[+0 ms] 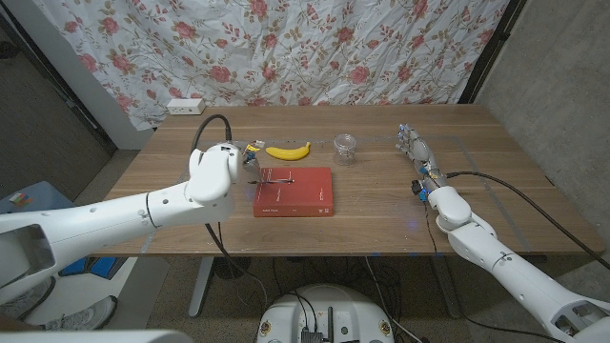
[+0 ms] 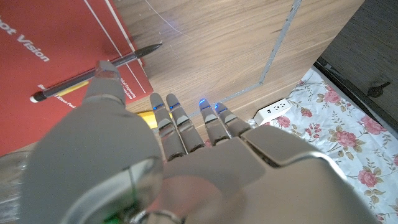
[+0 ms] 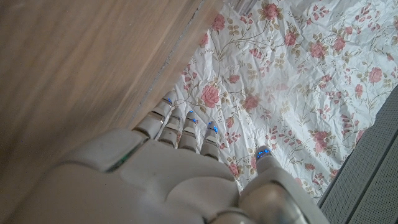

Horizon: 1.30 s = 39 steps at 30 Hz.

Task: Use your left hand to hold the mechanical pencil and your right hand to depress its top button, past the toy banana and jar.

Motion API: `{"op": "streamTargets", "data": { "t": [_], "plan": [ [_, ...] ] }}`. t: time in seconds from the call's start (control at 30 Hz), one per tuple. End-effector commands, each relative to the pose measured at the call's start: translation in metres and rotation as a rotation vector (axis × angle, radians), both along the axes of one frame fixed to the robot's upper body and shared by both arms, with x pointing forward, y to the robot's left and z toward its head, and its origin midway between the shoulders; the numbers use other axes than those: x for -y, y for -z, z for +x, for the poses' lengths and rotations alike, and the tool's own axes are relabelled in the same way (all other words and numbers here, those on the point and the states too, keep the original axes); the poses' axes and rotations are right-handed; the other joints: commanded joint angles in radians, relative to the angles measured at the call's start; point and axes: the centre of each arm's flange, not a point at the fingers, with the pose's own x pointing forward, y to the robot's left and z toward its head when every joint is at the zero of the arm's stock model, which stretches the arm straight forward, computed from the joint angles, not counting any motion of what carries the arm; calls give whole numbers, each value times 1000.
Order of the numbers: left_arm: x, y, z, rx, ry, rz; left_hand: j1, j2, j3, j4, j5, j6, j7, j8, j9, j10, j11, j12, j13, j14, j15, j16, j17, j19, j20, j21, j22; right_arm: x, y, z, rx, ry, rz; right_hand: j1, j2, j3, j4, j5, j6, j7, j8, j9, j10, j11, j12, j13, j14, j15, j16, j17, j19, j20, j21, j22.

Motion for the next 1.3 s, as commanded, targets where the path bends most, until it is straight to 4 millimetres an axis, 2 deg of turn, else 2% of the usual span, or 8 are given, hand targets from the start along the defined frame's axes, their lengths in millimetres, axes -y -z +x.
{"op": "streamTargets", "data": {
  "t": [0.03, 0.3, 0.7, 1.0, 1.3],
  "plan": [
    [-25, -5, 2, 62, 55, -132, -13, 10, 4, 8, 4, -18, 5, -1, 1, -16, 1, -4, 1, -12, -131, 0, 2, -5, -59, 3, 2, -1, -2, 1, -17, -22, 49, -8, -2, -1, 5, -2, 0, 4, 1, 1, 17, 0, 4, 2, 16, -6, 7, -1, 13, -3, 6, 1],
    [-42, -2, 8, 152, 67, -281, -38, 27, 7, 14, 5, -59, 21, -4, 0, -69, 3, -7, 1, -28, -121, -1, 2, -11, -51, 4, 2, -4, -5, 4, -18, -45, 67, -11, -4, -4, 8, -2, -1, 8, 2, 1, 19, -1, 4, 1, 19, -6, 7, -2, 17, -4, 6, 1],
    [-60, 3, 34, 263, 148, -463, -48, 55, 19, 13, 6, -83, 34, -1, 0, -97, 6, -1, 2, -29, -113, 2, 2, 3, -44, 10, 2, -7, -12, 12, -1, -56, 76, -15, -7, -8, 11, -2, 2, 13, 6, 1, 26, -1, 5, 1, 27, -9, 8, -4, 23, -6, 8, 1],
    [-64, 14, 50, 365, 182, -614, -47, 71, 28, 7, 6, -77, 45, 5, -1, -110, 10, 1, 1, -20, -120, 4, 1, 30, -44, 17, 2, -6, -10, 14, -8, -63, 93, -17, -7, -10, 15, -2, 6, 15, 8, 1, 28, -1, 4, 2, 27, -16, 7, -5, 26, -6, 8, 1],
    [-70, 23, 55, 433, 215, -740, -47, 78, 33, 4, 6, -79, 51, 5, -1, -112, 11, 3, 1, -18, -118, 3, 1, 41, -44, 19, 3, -1, -7, 14, -19, -73, 116, -17, -6, -11, 18, -1, 7, 18, 9, 1, 29, -2, 3, 2, 27, -17, 5, -6, 28, -8, 7, 1]
  ]
}}
